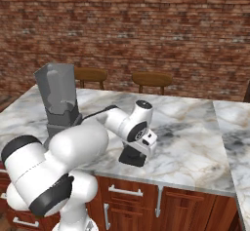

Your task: Open the blender lid, put the mango in the blender, close the lid, and start the blender.

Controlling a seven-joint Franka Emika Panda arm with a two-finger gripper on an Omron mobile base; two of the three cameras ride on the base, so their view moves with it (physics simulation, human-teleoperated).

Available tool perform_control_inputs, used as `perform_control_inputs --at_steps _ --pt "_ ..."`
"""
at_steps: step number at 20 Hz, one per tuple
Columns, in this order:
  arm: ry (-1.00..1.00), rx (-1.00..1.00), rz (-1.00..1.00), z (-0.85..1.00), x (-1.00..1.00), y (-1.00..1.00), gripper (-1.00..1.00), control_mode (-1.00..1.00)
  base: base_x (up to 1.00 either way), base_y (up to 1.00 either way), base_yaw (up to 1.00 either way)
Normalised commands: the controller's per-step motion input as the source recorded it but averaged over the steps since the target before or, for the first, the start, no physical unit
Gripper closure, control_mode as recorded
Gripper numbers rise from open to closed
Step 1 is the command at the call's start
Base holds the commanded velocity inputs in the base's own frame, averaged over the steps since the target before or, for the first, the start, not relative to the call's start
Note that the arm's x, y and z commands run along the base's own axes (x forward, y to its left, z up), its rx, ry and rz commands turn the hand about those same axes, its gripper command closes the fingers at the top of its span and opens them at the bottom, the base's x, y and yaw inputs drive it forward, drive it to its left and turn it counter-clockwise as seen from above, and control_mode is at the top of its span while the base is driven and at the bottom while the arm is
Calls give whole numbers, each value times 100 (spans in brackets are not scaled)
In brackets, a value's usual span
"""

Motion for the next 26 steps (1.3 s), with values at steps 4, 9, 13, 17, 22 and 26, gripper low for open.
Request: perform_control_inputs --at_steps 4,9,13,17,22,26 --pt "0 0 14 -30 18 26 -100 -100 0 0 0" --pt "0 0 8 -17 1 2 -100 -100 0 0 0" --pt "1 0 8 -19 4 3 -100 -100 0 0 0" --pt "0 0 5 -19 9 0 -100 -100 0 0 0" --pt "0 0 5 -15 13 0 -100 -100 0 0 0" --pt "0 0 5 -17 11 0 -100 -100 0 0 0"
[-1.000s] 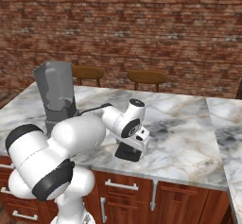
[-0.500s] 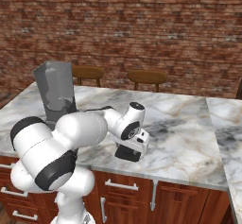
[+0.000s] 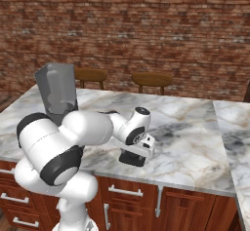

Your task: Open the blender lid, put the mango in the blender, close the lid, and start the blender.

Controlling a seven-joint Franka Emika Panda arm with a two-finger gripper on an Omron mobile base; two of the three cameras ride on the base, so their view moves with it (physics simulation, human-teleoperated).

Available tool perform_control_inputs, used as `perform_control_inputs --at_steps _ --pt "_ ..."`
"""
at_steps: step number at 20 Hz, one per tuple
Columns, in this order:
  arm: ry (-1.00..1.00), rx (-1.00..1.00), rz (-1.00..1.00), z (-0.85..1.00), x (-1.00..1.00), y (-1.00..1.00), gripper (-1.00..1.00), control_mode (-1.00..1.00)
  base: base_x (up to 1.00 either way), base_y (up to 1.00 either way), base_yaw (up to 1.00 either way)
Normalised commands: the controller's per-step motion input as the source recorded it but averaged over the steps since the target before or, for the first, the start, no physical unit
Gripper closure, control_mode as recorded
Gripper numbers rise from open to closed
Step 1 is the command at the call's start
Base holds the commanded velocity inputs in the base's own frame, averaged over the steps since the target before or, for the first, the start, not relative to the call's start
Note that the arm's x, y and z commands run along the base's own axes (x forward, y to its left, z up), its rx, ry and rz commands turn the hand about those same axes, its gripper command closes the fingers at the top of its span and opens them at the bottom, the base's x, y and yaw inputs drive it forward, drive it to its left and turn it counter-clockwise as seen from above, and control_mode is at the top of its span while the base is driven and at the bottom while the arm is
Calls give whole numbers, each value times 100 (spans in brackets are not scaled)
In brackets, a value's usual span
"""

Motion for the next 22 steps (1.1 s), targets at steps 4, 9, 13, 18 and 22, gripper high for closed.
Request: perform_control_inputs --at_steps 4,9,13,18,22 --pt "0 -1 5 -17 11 1 -100 -100 0 0 0" --pt "2 -3 4 -18 0 26 -100 -100 0 0 0" --pt "5 -8 0 -27 0 42 100 -100 0 0 0" --pt "3 -3 1 -2 0 37 100 -100 0 0 0" --pt "0 0 3 16 0 4 100 -100 0 0 0"
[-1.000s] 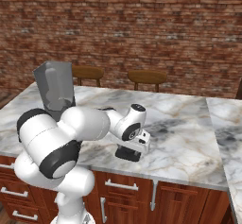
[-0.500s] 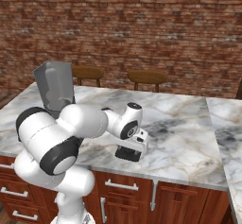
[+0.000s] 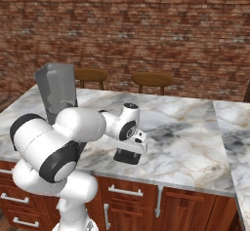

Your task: Open the blender lid, put the mango in the blender, close the lid, and start the blender.

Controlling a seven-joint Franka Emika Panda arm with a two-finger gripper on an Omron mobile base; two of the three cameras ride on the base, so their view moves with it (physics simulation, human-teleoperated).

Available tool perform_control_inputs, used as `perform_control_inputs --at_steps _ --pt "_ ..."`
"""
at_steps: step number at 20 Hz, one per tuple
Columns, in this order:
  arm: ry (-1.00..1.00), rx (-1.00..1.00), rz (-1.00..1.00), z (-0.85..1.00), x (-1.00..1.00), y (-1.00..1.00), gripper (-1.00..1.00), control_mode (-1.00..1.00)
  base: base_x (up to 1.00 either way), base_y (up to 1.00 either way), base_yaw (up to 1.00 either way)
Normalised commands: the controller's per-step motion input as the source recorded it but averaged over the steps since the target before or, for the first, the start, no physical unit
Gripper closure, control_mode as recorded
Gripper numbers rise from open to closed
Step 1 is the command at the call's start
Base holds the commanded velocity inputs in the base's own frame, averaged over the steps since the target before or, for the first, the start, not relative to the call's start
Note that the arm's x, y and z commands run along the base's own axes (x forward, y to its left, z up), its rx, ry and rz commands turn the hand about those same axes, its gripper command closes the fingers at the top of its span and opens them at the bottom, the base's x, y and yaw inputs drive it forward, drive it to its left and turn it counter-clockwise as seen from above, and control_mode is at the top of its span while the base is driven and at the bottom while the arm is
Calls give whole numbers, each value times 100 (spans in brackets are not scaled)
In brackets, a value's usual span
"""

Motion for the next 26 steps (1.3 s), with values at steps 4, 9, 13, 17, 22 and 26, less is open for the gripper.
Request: perform_control_inputs --at_steps 4,9,13,17,22,26 --pt "0 0 1 73 -2 0 100 -100 0 0 0" --pt "-4 0 2 100 0 0 100 -100 0 0 0" --pt "-1 0 5 99 0 0 100 -100 0 0 0" --pt "0 0 2 100 -3 0 100 -100 0 0 0" --pt "0 0 1 100 -20 0 100 -100 0 0 0" --pt "0 0 0 99 -32 12 100 -100 0 0 0"
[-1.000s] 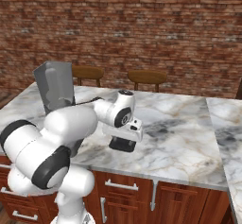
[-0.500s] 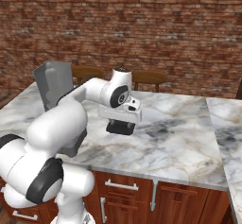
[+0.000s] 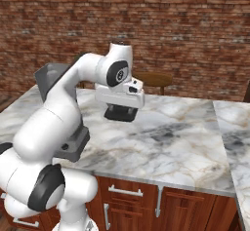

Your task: Open the blender lid, put the mango in the blender, close the lid, and start the blender.

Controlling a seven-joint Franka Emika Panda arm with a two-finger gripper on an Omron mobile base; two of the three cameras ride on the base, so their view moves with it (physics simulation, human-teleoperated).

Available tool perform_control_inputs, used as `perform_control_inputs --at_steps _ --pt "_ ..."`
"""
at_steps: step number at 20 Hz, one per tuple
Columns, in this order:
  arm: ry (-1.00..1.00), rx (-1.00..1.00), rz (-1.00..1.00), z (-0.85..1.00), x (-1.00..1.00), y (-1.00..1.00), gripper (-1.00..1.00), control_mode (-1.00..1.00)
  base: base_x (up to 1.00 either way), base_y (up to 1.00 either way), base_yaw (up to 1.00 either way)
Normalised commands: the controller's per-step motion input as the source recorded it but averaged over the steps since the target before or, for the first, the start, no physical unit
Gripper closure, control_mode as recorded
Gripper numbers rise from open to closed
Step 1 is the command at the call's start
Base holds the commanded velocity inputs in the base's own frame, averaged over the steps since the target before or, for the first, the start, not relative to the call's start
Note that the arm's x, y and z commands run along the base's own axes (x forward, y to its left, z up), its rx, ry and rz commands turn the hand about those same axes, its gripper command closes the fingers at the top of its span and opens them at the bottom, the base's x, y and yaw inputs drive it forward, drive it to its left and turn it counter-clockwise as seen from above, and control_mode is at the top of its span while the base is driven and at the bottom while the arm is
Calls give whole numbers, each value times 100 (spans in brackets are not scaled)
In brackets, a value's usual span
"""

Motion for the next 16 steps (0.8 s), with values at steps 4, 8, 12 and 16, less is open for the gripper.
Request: perform_control_inputs --at_steps 4,8,12,16 --pt "-1 0 0 86 -24 43 100 -100 0 0 0" --pt "-3 0 0 79 -14 62 100 -100 0 0 0" --pt "0 0 0 68 -20 69 100 -100 0 0 0" --pt "0 0 0 48 -23 81 100 -100 0 0 0"
